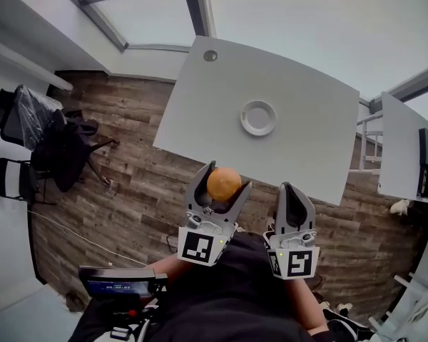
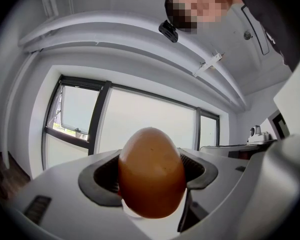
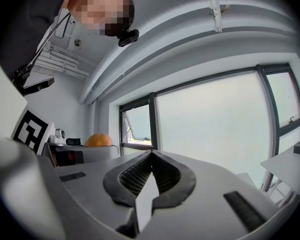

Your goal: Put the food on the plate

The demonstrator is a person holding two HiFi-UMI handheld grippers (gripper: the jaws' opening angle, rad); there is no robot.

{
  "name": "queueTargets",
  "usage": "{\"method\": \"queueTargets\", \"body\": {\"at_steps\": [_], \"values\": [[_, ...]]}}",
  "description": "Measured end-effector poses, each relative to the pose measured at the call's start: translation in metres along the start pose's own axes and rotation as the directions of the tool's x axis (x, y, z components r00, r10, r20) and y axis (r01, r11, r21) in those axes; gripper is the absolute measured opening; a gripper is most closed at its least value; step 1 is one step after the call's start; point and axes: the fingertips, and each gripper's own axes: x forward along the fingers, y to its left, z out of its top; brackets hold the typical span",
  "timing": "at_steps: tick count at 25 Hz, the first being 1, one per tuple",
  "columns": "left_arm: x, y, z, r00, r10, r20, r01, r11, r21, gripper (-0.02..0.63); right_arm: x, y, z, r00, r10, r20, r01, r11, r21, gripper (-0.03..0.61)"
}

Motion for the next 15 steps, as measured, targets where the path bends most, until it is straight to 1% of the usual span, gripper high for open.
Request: {"method": "queueTargets", "body": {"at_steps": [3, 6, 11, 15], "values": [[0.008, 0.015, -0.004, 1.0, -0.004, -0.01, 0.003, 0.999, -0.035, 0.336, 0.017, 0.004, 0.002, 1.0, 0.004, 0.011, -0.004, 1.0, -0.004, -0.003], [0.021, 0.027, -0.007, 1.0, -0.02, -0.017, 0.019, 0.997, -0.069, 0.336, 0.034, 0.006, 0.004, 1.0, 0.006, 0.001, -0.006, 1.0, -0.018, -0.003], [0.046, 0.049, -0.008, 0.999, -0.025, -0.027, 0.024, 0.998, -0.063, 0.336, 0.065, 0.001, 0.008, 1.0, -0.011, -0.008, 0.01, 0.999, -0.038, -0.003], [0.057, 0.054, -0.011, 0.999, -0.032, -0.039, 0.029, 0.997, -0.067, 0.336, 0.077, 0.005, 0.013, 1.0, 0.016, -0.003, -0.016, 0.999, -0.051, -0.003]]}}
